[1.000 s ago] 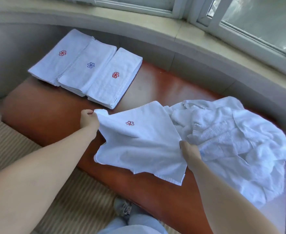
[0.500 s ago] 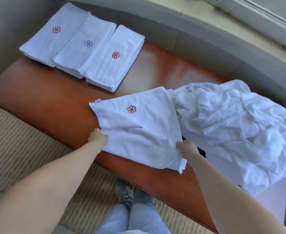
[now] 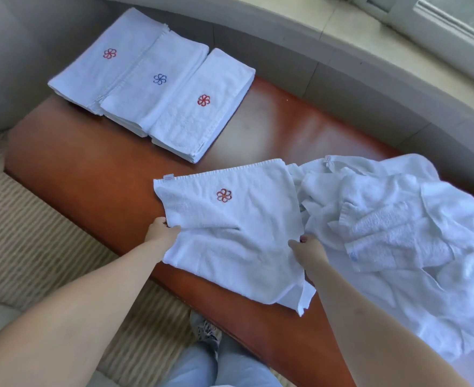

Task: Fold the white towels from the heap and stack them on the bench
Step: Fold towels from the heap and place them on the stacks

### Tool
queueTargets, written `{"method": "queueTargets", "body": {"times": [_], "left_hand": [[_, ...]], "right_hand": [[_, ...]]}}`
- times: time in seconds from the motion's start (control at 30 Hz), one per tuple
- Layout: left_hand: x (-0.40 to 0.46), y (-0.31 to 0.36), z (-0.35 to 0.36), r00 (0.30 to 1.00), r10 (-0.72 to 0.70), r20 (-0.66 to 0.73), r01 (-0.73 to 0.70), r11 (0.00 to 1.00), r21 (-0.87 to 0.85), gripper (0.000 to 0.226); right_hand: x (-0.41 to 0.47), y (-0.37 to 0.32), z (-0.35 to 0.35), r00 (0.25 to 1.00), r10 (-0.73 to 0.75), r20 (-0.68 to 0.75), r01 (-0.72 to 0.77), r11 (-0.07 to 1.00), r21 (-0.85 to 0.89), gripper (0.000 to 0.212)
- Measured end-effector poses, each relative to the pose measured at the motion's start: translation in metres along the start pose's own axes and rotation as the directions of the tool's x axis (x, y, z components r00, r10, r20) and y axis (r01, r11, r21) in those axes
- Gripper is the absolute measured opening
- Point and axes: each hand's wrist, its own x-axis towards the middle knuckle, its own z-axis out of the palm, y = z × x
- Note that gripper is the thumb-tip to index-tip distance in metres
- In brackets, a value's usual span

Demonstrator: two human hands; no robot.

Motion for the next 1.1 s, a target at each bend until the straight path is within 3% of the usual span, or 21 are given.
{"method": "queueTargets", "body": {"times": [0.1,0.2,0.3,0.4,0.47,0.57,0.63,0.73,0.8,0.9,1.0,1.07,1.1], "left_hand": [[0.015,0.018,0.000,0.997,-0.018,-0.074,0.007,0.989,-0.147,0.057],[0.030,0.032,0.001,0.992,-0.045,-0.117,0.016,0.972,-0.236,0.056],[0.044,0.044,0.000,0.984,-0.082,-0.159,0.029,0.949,-0.313,0.053],[0.052,0.047,-0.001,0.987,-0.088,-0.135,0.041,0.948,-0.316,0.034],[0.054,0.045,-0.001,0.990,-0.081,-0.117,0.039,0.947,-0.318,0.007],[0.051,0.042,-0.005,0.990,-0.102,-0.101,0.066,0.947,-0.315,0.007],[0.046,0.039,-0.009,0.990,-0.129,-0.051,0.106,0.940,-0.323,0.015],[0.033,0.032,-0.017,0.985,-0.166,0.039,0.170,0.933,-0.316,0.011],[0.019,0.030,-0.023,0.987,-0.132,0.092,0.155,0.936,-0.316,0.005],[-0.009,0.031,-0.035,0.985,-0.039,0.165,0.093,0.939,-0.332,0.023],[-0.042,0.030,-0.053,0.965,0.075,0.250,0.012,0.945,-0.326,0.020],[-0.064,0.024,-0.062,0.932,0.145,0.333,-0.101,0.984,-0.147,0.024],[-0.074,0.018,-0.065,0.914,0.164,0.371,-0.182,0.983,0.013,0.022]], "right_hand": [[0.018,-0.029,-0.001,0.975,-0.210,-0.066,0.199,0.969,-0.145,0.047],[0.046,-0.061,0.010,0.945,-0.322,-0.045,0.307,0.929,-0.209,0.051],[0.069,-0.090,0.021,0.953,-0.293,-0.076,0.266,0.932,-0.245,0.068],[0.088,-0.103,0.027,0.972,-0.192,-0.135,0.174,0.975,-0.135,0.077],[0.099,-0.106,0.027,0.985,-0.095,-0.144,0.096,0.995,0.002,0.058],[0.103,-0.110,0.023,0.999,-0.023,-0.041,0.022,1.000,-0.012,0.007],[0.099,-0.108,0.023,0.999,-0.042,0.013,0.043,0.997,-0.068,0.013],[0.081,-0.098,0.025,0.994,-0.109,0.016,0.110,0.991,-0.069,0.016],[0.062,-0.086,0.025,0.989,-0.142,0.041,0.142,0.990,0.022,0.021],[0.027,-0.077,0.010,0.985,-0.138,0.104,0.111,0.967,0.230,0.032],[-0.012,-0.070,-0.013,0.979,-0.197,0.058,0.169,0.934,0.315,0.015],[-0.040,-0.054,-0.027,0.968,-0.243,0.063,0.216,0.933,0.289,0.005],[-0.053,-0.043,-0.032,0.961,-0.267,0.065,0.252,0.951,0.179,0.008]]}}
